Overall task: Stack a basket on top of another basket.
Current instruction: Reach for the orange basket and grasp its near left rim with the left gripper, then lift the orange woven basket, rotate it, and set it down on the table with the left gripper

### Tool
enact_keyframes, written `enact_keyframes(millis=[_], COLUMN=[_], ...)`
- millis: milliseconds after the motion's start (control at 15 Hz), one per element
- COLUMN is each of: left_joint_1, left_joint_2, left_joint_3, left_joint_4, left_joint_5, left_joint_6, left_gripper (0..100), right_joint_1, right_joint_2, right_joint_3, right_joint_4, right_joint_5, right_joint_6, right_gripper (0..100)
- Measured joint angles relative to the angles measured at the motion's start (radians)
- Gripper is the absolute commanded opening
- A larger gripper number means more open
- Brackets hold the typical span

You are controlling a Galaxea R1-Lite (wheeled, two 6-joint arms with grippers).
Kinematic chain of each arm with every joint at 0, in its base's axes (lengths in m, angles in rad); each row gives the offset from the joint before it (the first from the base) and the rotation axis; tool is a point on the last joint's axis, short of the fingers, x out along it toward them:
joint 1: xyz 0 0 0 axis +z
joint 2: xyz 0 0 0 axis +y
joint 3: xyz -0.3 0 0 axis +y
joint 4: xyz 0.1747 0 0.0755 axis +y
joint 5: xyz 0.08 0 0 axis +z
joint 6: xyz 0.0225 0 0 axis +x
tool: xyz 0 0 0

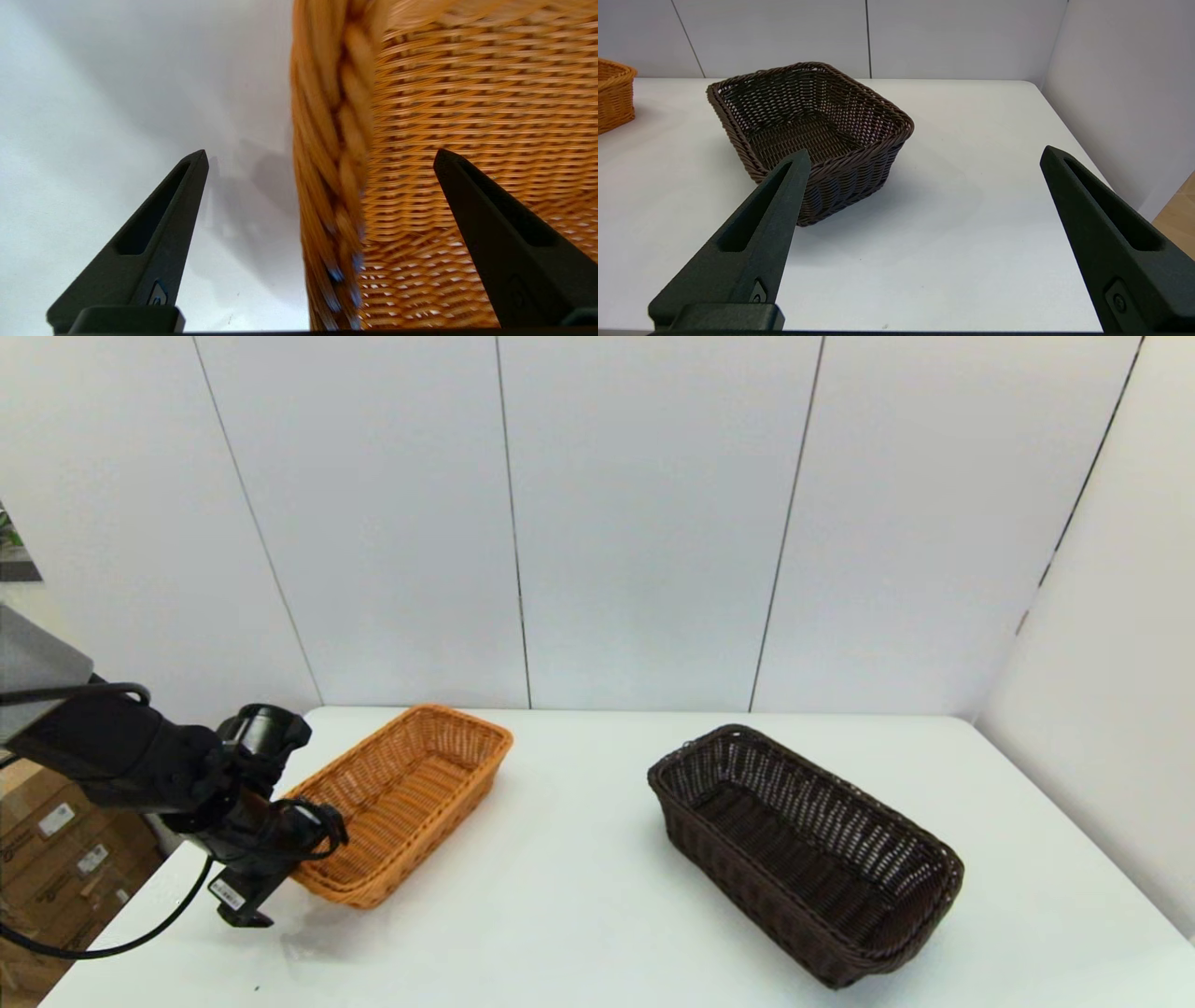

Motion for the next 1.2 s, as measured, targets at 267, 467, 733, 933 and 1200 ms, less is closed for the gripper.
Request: enact_keyframes(millis=[267, 467, 733, 933, 1200], left_joint_1=[0.0, 0.0, 0.0, 0.001, 0.0], left_joint_2=[0.011, 0.016, 0.021, 0.024, 0.029], left_joint_3=[0.001, -0.001, -0.001, -0.002, -0.002], left_joint_4=[0.0, -0.001, -0.001, -0.003, -0.003], left_joint_5=[0.0, 0.001, 0.001, 0.0, -0.001], left_joint_6=[-0.002, -0.003, -0.002, -0.003, -0.015], left_gripper=[0, 0, 0, 0, 0], right_joint_1=[0.0, 0.0, 0.0, 0.0, 0.0], right_joint_2=[0.0, 0.0, 0.0, 0.0, 0.0], right_joint_3=[0.0, 0.0, 0.0, 0.0, 0.0], right_joint_4=[0.0, 0.0, 0.0, 0.0, 0.0], right_joint_5=[0.0, 0.0, -0.001, 0.0, 0.0], right_joint_6=[0.0, 0.0, 0.0, 0.0, 0.0], right_gripper=[100, 100, 100, 100, 100])
